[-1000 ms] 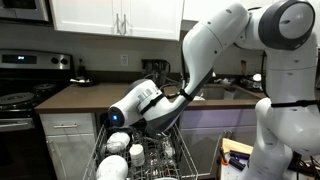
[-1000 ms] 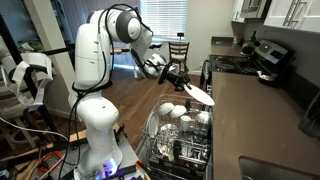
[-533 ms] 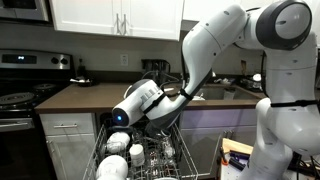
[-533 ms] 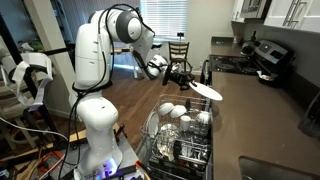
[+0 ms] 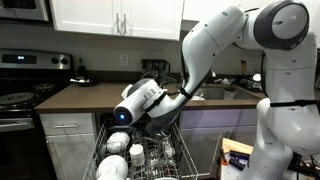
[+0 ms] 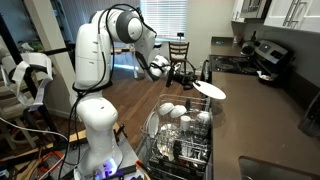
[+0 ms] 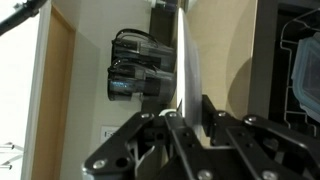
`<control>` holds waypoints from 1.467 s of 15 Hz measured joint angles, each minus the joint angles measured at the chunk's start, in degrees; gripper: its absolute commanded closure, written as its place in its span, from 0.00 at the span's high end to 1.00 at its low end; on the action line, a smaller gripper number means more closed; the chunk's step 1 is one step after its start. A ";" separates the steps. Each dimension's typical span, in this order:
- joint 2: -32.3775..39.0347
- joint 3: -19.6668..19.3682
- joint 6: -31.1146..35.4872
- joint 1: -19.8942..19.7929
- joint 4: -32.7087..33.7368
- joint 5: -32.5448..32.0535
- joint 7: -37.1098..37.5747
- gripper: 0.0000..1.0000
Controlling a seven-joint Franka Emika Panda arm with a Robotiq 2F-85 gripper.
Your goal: Put a plate from the dishwasher on the counter
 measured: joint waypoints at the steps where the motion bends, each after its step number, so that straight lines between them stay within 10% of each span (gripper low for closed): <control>1: 0.00 -0.10 0.81 -0.32 -0.02 -0.33 0.31 0.04; 7: 0.00 -1.30 4.88 -2.36 -0.29 -2.42 0.77 0.15; 22: 2.47 -1.73 5.73 -3.22 -0.02 -2.35 0.78 0.04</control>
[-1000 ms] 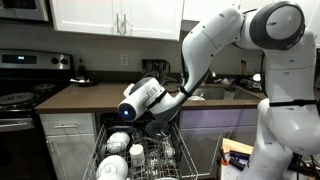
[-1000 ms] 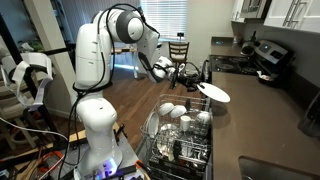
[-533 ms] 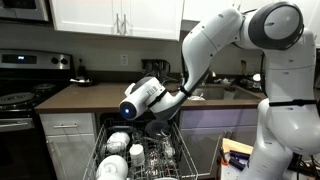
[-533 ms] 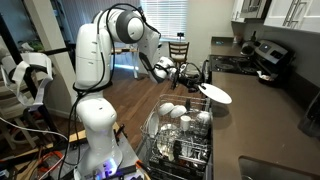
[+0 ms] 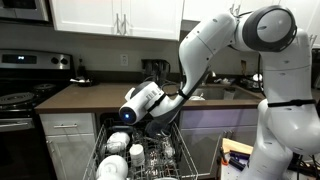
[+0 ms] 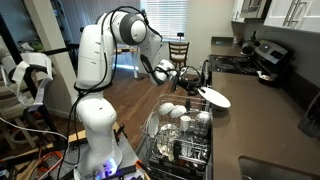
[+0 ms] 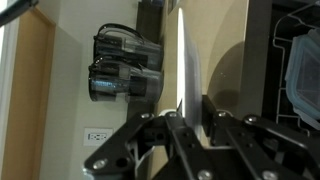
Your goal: Put a plate from the dishwasher on the counter
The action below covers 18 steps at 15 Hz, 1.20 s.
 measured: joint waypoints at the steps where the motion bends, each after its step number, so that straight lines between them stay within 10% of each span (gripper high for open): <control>1: 0.41 -0.07 0.03 -0.10 0.18 -0.06 0.00 0.04; 18: 3.54 -2.18 8.60 -3.14 3.41 -5.87 3.21 0.04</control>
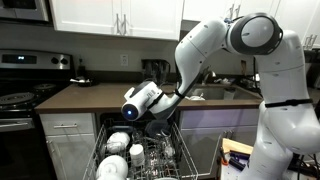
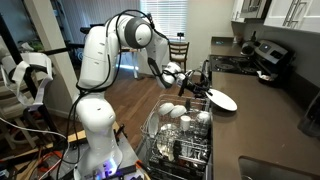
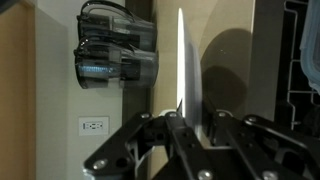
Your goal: Put a plate from the dishwasher on the counter
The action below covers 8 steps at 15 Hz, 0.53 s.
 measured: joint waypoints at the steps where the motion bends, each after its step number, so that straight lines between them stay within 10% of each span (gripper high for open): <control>1: 0.09 -0.07 0.60 -0.20 0.09 -0.02 0.02 0.04; 8: 1.29 -0.45 1.93 -0.33 1.18 -0.06 0.06 0.04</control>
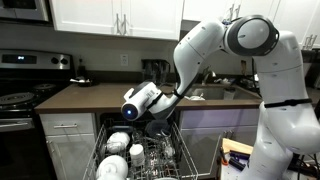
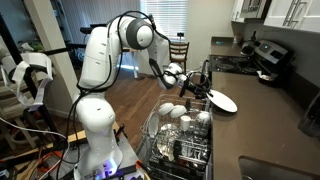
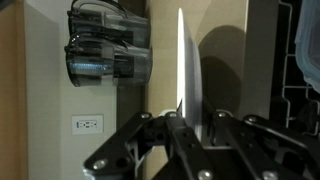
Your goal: Put a plate from the dishwasher on the counter
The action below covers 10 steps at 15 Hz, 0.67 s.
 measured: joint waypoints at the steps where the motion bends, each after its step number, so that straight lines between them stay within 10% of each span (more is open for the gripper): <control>1: 0.22 0.00 0.00 0.00 0.14 0.00 0.00 0.04; 10: 1.43 -0.17 0.04 -0.01 0.85 -0.01 0.00 0.06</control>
